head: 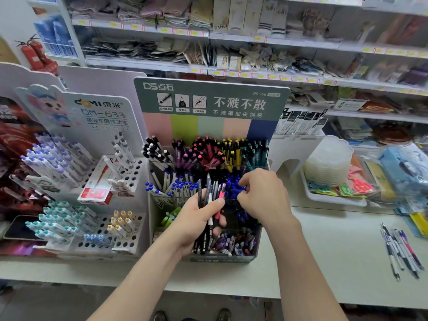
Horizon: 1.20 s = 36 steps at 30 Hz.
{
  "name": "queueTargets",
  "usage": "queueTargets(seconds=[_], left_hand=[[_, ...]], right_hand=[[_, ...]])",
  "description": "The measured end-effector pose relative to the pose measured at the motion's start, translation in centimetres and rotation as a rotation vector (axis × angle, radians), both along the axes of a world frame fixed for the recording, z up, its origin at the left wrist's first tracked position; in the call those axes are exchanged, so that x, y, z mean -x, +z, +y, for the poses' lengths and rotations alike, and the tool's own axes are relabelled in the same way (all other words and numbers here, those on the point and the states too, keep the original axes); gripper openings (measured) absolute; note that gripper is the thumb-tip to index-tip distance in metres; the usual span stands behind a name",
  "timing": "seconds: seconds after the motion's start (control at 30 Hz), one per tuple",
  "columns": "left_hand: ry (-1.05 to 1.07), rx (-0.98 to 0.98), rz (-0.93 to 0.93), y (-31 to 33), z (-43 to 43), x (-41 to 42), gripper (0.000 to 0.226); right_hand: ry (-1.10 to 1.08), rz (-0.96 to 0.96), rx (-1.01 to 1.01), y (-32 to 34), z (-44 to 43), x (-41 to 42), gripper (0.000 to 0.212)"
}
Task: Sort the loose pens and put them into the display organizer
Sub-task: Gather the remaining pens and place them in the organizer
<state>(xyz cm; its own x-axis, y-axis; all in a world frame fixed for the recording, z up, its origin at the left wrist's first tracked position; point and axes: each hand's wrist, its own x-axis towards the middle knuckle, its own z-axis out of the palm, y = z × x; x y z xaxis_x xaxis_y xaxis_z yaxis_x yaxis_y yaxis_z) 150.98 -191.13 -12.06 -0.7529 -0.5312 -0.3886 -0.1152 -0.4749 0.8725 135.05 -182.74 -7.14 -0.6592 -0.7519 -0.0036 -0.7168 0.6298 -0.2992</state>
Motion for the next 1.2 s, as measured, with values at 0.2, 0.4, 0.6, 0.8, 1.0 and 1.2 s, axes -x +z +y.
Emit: queueTargets(seconds=[0.2, 0.4, 0.6, 0.8, 1.0, 1.2], left_hand=[[0.016, -0.116, 0.087, 0.0, -0.1, 1.3, 0.040], [0.036, 0.001, 0.066, 0.6, -0.2, 0.4, 0.025], [0.112, 0.108, 0.052, 0.4, -1.0, 0.0, 0.024], [0.094, 0.076, 0.060, 0.4, -0.9, -0.2, 0.031], [0.111, -0.003, 0.097, 0.4, -0.8, -0.3, 0.019], [0.046, -0.008, 0.123, 0.6, -0.9, -1.0, 0.012]], right_hand=[[0.269, -0.026, 0.173, -0.1, -1.9, 1.4, 0.033], [0.284, -0.140, 0.502, -1.5, -1.5, 2.4, 0.014], [0.294, 0.043, 0.422, -5.2, -0.5, 1.9, 0.026], [0.176, 0.177, 0.522, -6.1, -0.7, 1.1, 0.013], [0.230, 0.381, 0.449, -6.8, -0.8, 0.9, 0.014], [0.064, 0.135, 0.679, -5.1, -0.6, -1.5, 0.018]])
